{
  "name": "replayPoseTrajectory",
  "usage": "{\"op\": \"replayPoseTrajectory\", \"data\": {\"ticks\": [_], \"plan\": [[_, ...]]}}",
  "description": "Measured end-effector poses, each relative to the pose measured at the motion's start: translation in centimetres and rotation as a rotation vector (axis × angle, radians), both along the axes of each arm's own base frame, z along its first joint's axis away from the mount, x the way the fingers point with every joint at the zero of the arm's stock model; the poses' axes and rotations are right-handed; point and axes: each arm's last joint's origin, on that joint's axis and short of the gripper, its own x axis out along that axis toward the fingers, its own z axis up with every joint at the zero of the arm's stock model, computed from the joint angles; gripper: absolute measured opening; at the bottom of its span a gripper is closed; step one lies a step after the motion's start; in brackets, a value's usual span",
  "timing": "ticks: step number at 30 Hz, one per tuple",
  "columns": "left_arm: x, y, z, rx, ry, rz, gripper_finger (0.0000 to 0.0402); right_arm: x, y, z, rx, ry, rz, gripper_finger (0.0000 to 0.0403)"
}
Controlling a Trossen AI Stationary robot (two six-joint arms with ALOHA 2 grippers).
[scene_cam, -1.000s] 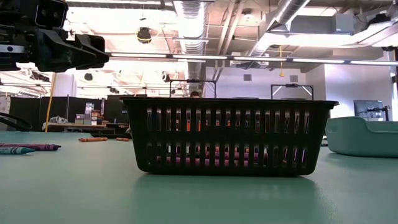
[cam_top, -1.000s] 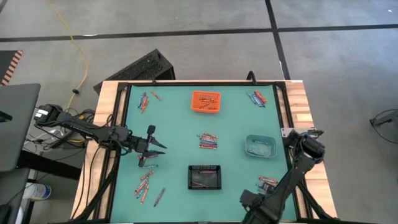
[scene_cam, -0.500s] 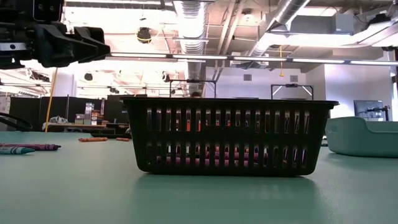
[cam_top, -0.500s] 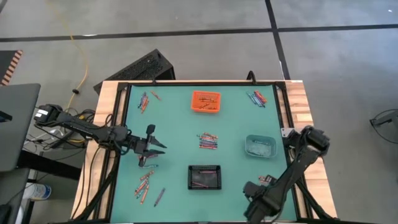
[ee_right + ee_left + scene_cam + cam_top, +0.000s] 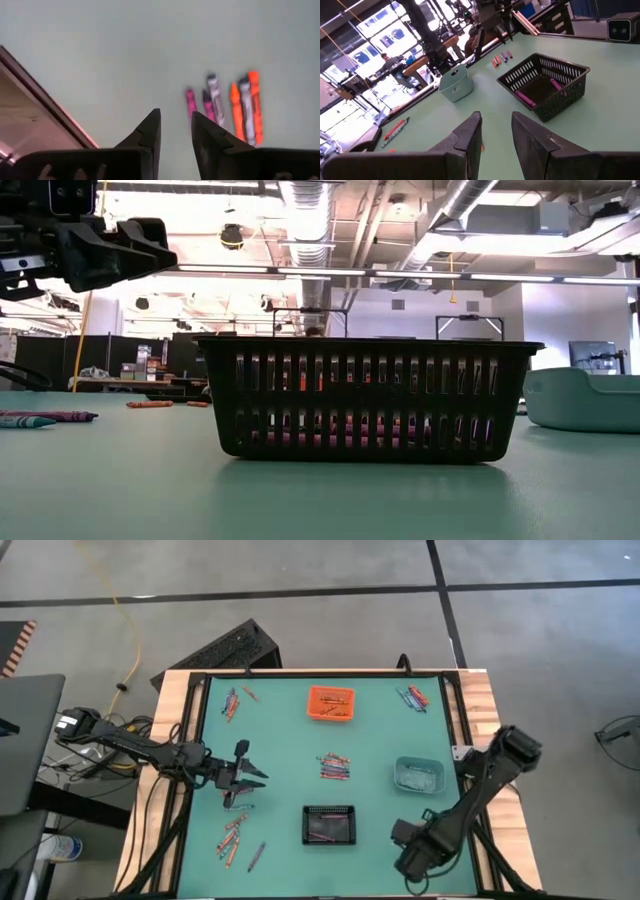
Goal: Sort crayons
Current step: Put the purple crayon into the black bin
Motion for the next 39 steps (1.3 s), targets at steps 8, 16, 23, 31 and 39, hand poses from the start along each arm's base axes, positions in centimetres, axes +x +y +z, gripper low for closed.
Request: {"op": "replayPoseTrajectory", "data": {"ticks": [8, 16, 23, 31, 39], "plan": [[0.0, 0.0, 0.0, -0.015, 0.004, 0.003, 0.0096, 0.3, 0.6, 0.0, 0.008, -0.090, -0.016, 0.0102], [0.0, 0.0, -0.1, -0.023, 0.014, 0.003, 0.0096, -1.6, 1.0, -2.2, -0.013, -0.065, 0.014, 0.0102], [0.0, 0.0, -0.1, -0.012, 0.012, 0.003, 0.0096, -2.3, 1.0, -3.6, 0.032, -0.041, 0.036, 0.0102], [0.0, 0.0, -0.1, -0.015, 0.012, 0.003, 0.0096, -2.8, 0.5, -4.5, 0.014, -0.006, 0.056, 0.0102], [0.0, 0.0, -0.1, -0.019, 0.012, 0.003, 0.0096, -2.9, 0.4, -4.6, 0.004, 0.003, 0.066, 0.0102]]}}
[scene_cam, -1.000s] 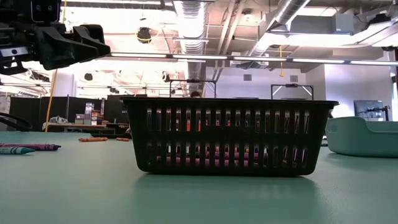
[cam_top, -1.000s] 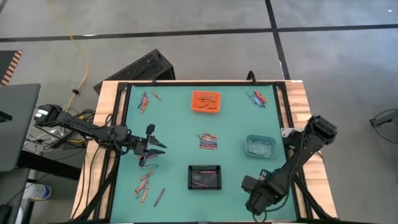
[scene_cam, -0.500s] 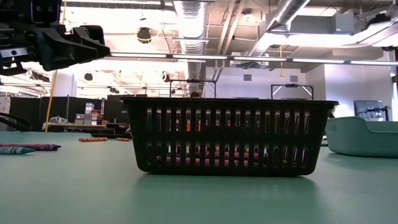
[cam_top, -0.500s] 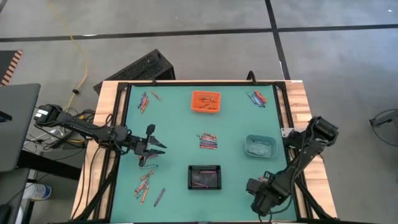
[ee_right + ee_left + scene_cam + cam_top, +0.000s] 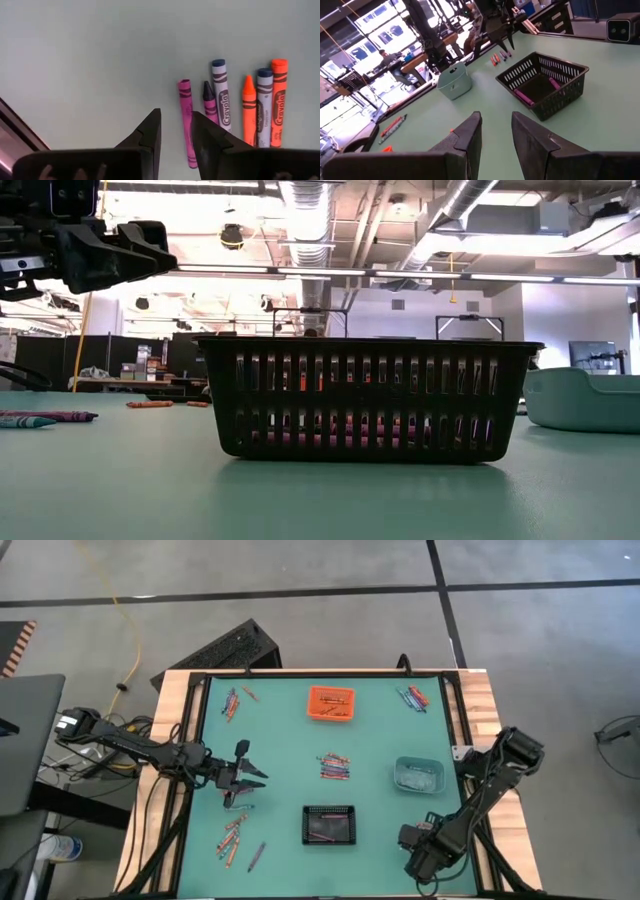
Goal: Sort crayons
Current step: Put the purple crayon into the black bin
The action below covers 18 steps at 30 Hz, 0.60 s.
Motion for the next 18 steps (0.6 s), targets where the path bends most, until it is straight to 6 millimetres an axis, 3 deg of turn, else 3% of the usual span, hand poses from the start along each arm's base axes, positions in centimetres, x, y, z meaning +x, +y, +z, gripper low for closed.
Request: {"op": "replayPoseTrajectory", "data": {"ticks": [6, 18], "plan": [[0.0, 0.0, 0.0, -0.004, 0.001, 0.000, 0.0096, -0.1, -0.1, -0.1, -0.002, 0.001, 0.000, 0.0102], [0.0, 0.0, 0.0, -0.005, 0.001, 0.000, 0.0096, -0.9, -1.2, -2.7, 0.024, -0.015, -0.001, 0.0098]]}}
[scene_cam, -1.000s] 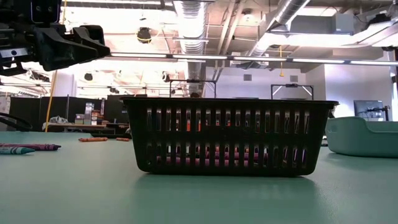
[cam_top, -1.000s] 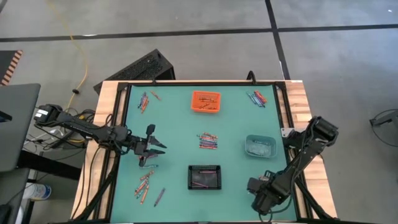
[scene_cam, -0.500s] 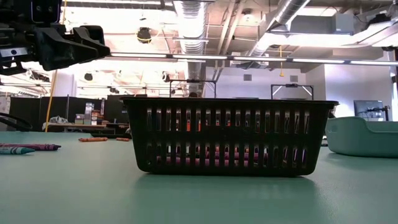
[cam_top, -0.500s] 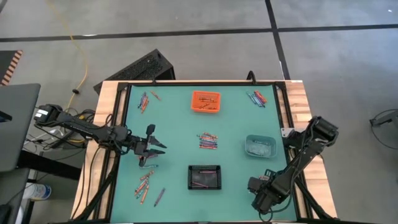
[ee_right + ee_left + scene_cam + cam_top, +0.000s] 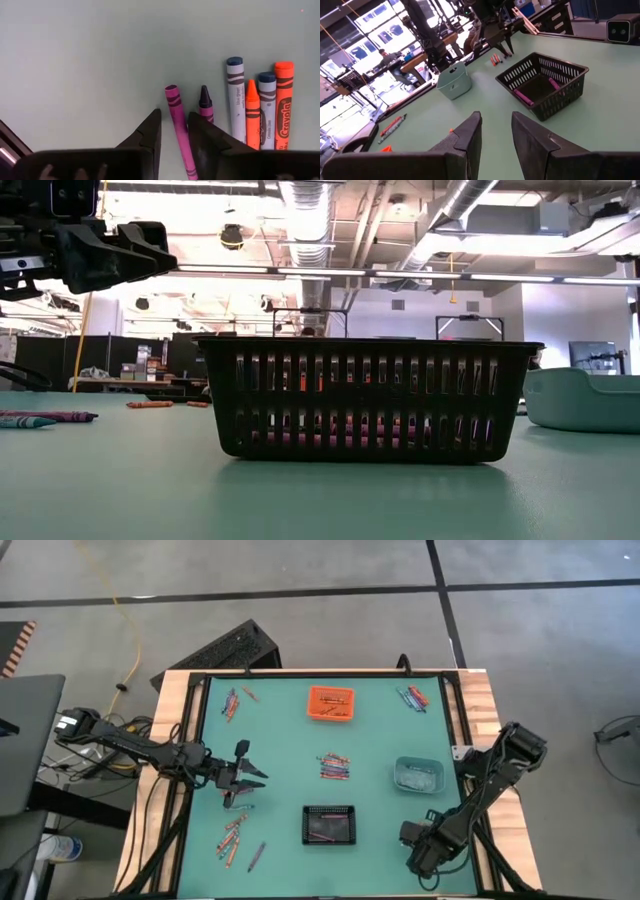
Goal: Sort crayons
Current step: Put the purple crayon into the black bin
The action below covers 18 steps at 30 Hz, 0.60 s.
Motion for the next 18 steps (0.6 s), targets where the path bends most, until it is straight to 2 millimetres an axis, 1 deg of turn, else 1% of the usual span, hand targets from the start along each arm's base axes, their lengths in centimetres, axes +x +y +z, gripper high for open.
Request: {"op": "replayPoseTrajectory", "data": {"ticks": [4, 11, 15, 18], "plan": [[0.0, 0.0, 0.0, 0.004, -0.001, 0.000, 0.0096, 0.0, 0.0, 0.0, -0.001, 0.001, 0.001, 0.0075], [0.0, 0.0, 0.0, 0.001, 0.000, 0.000, 0.0096, 0.3, -0.1, 0.0, 0.001, -0.003, -0.009, 0.0012], [0.0, 0.0, 0.0, 0.001, 0.000, 0.000, 0.0096, 1.1, 0.0, 0.5, 0.015, -0.007, -0.027, 0.0007], [0.0, 0.0, 0.0, 0.001, -0.001, 0.000, 0.0096, 2.3, 0.3, 1.3, 0.050, -0.038, -0.015, 0.0007]]}}
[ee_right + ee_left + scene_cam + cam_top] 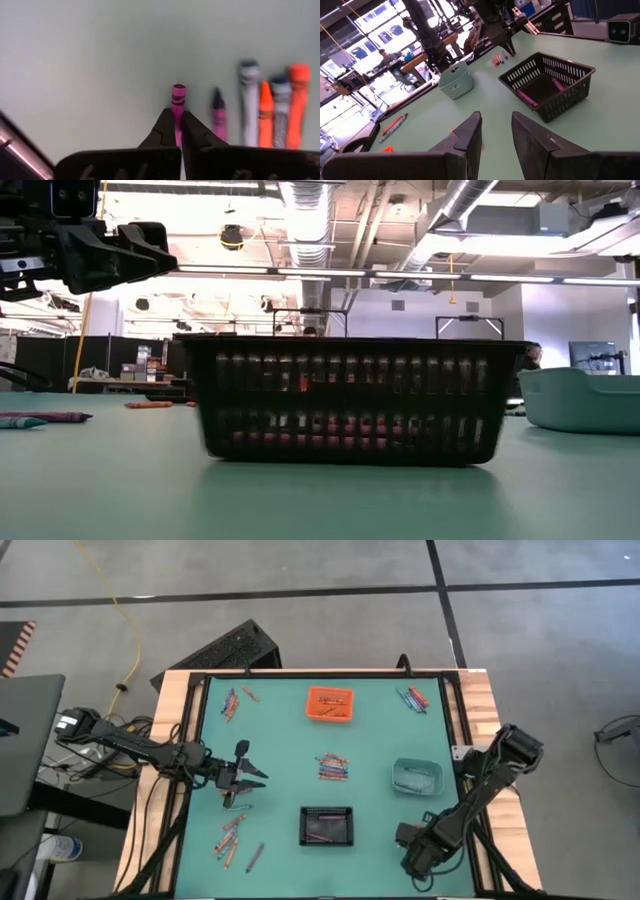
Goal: Sort crayons
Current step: Put the purple crayon into the black bin
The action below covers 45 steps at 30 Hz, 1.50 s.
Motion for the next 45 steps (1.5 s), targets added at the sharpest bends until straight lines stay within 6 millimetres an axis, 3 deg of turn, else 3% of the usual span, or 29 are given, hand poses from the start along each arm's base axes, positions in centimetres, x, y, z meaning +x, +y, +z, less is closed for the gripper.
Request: {"op": "replayPoseTrajectory", "data": {"ticks": [10, 16, 22, 25, 30, 37, 42, 45], "plan": [[0.0, 0.0, 0.0, -0.003, -0.002, 0.000, 0.0096, 4.5, -1.0, 3.7, 0.028, -0.119, 0.011, 0.0002], [0.0, 0.0, 0.0, -0.006, -0.003, 0.000, 0.0096, 8.8, -3.7, 6.5, -0.030, -0.305, 0.048, 0.0002], [0.0, 0.0, 0.0, -0.006, -0.003, -0.001, 0.0096, 13.0, -6.9, 10.4, -0.159, -0.552, 0.169, 0.0001], [0.0, 0.0, 0.0, -0.006, -0.002, -0.001, 0.0096, 14.6, -8.1, 11.3, -0.204, -0.680, 0.257, 0.0001], [0.0, 0.0, 0.0, -0.005, 0.001, 0.000, 0.0096, 17.0, -9.4, 11.2, -0.269, -0.806, 0.378, 0.0001], [0.0, 0.0, 0.0, -0.001, 0.003, 0.001, 0.0096, 20.1, -8.4, 7.7, -0.195, -0.672, 0.546, 0.0002], [0.0, 0.0, 0.0, -0.002, 0.002, 0.001, 0.0096, 21.8, -7.5, 9.0, -0.174, -0.682, 0.550, 0.0008], [0.0, 0.0, 0.0, -0.003, 0.001, 0.001, 0.0096, 22.4, -7.2, 8.8, -0.160, -0.654, 0.513, 0.0011]]}}
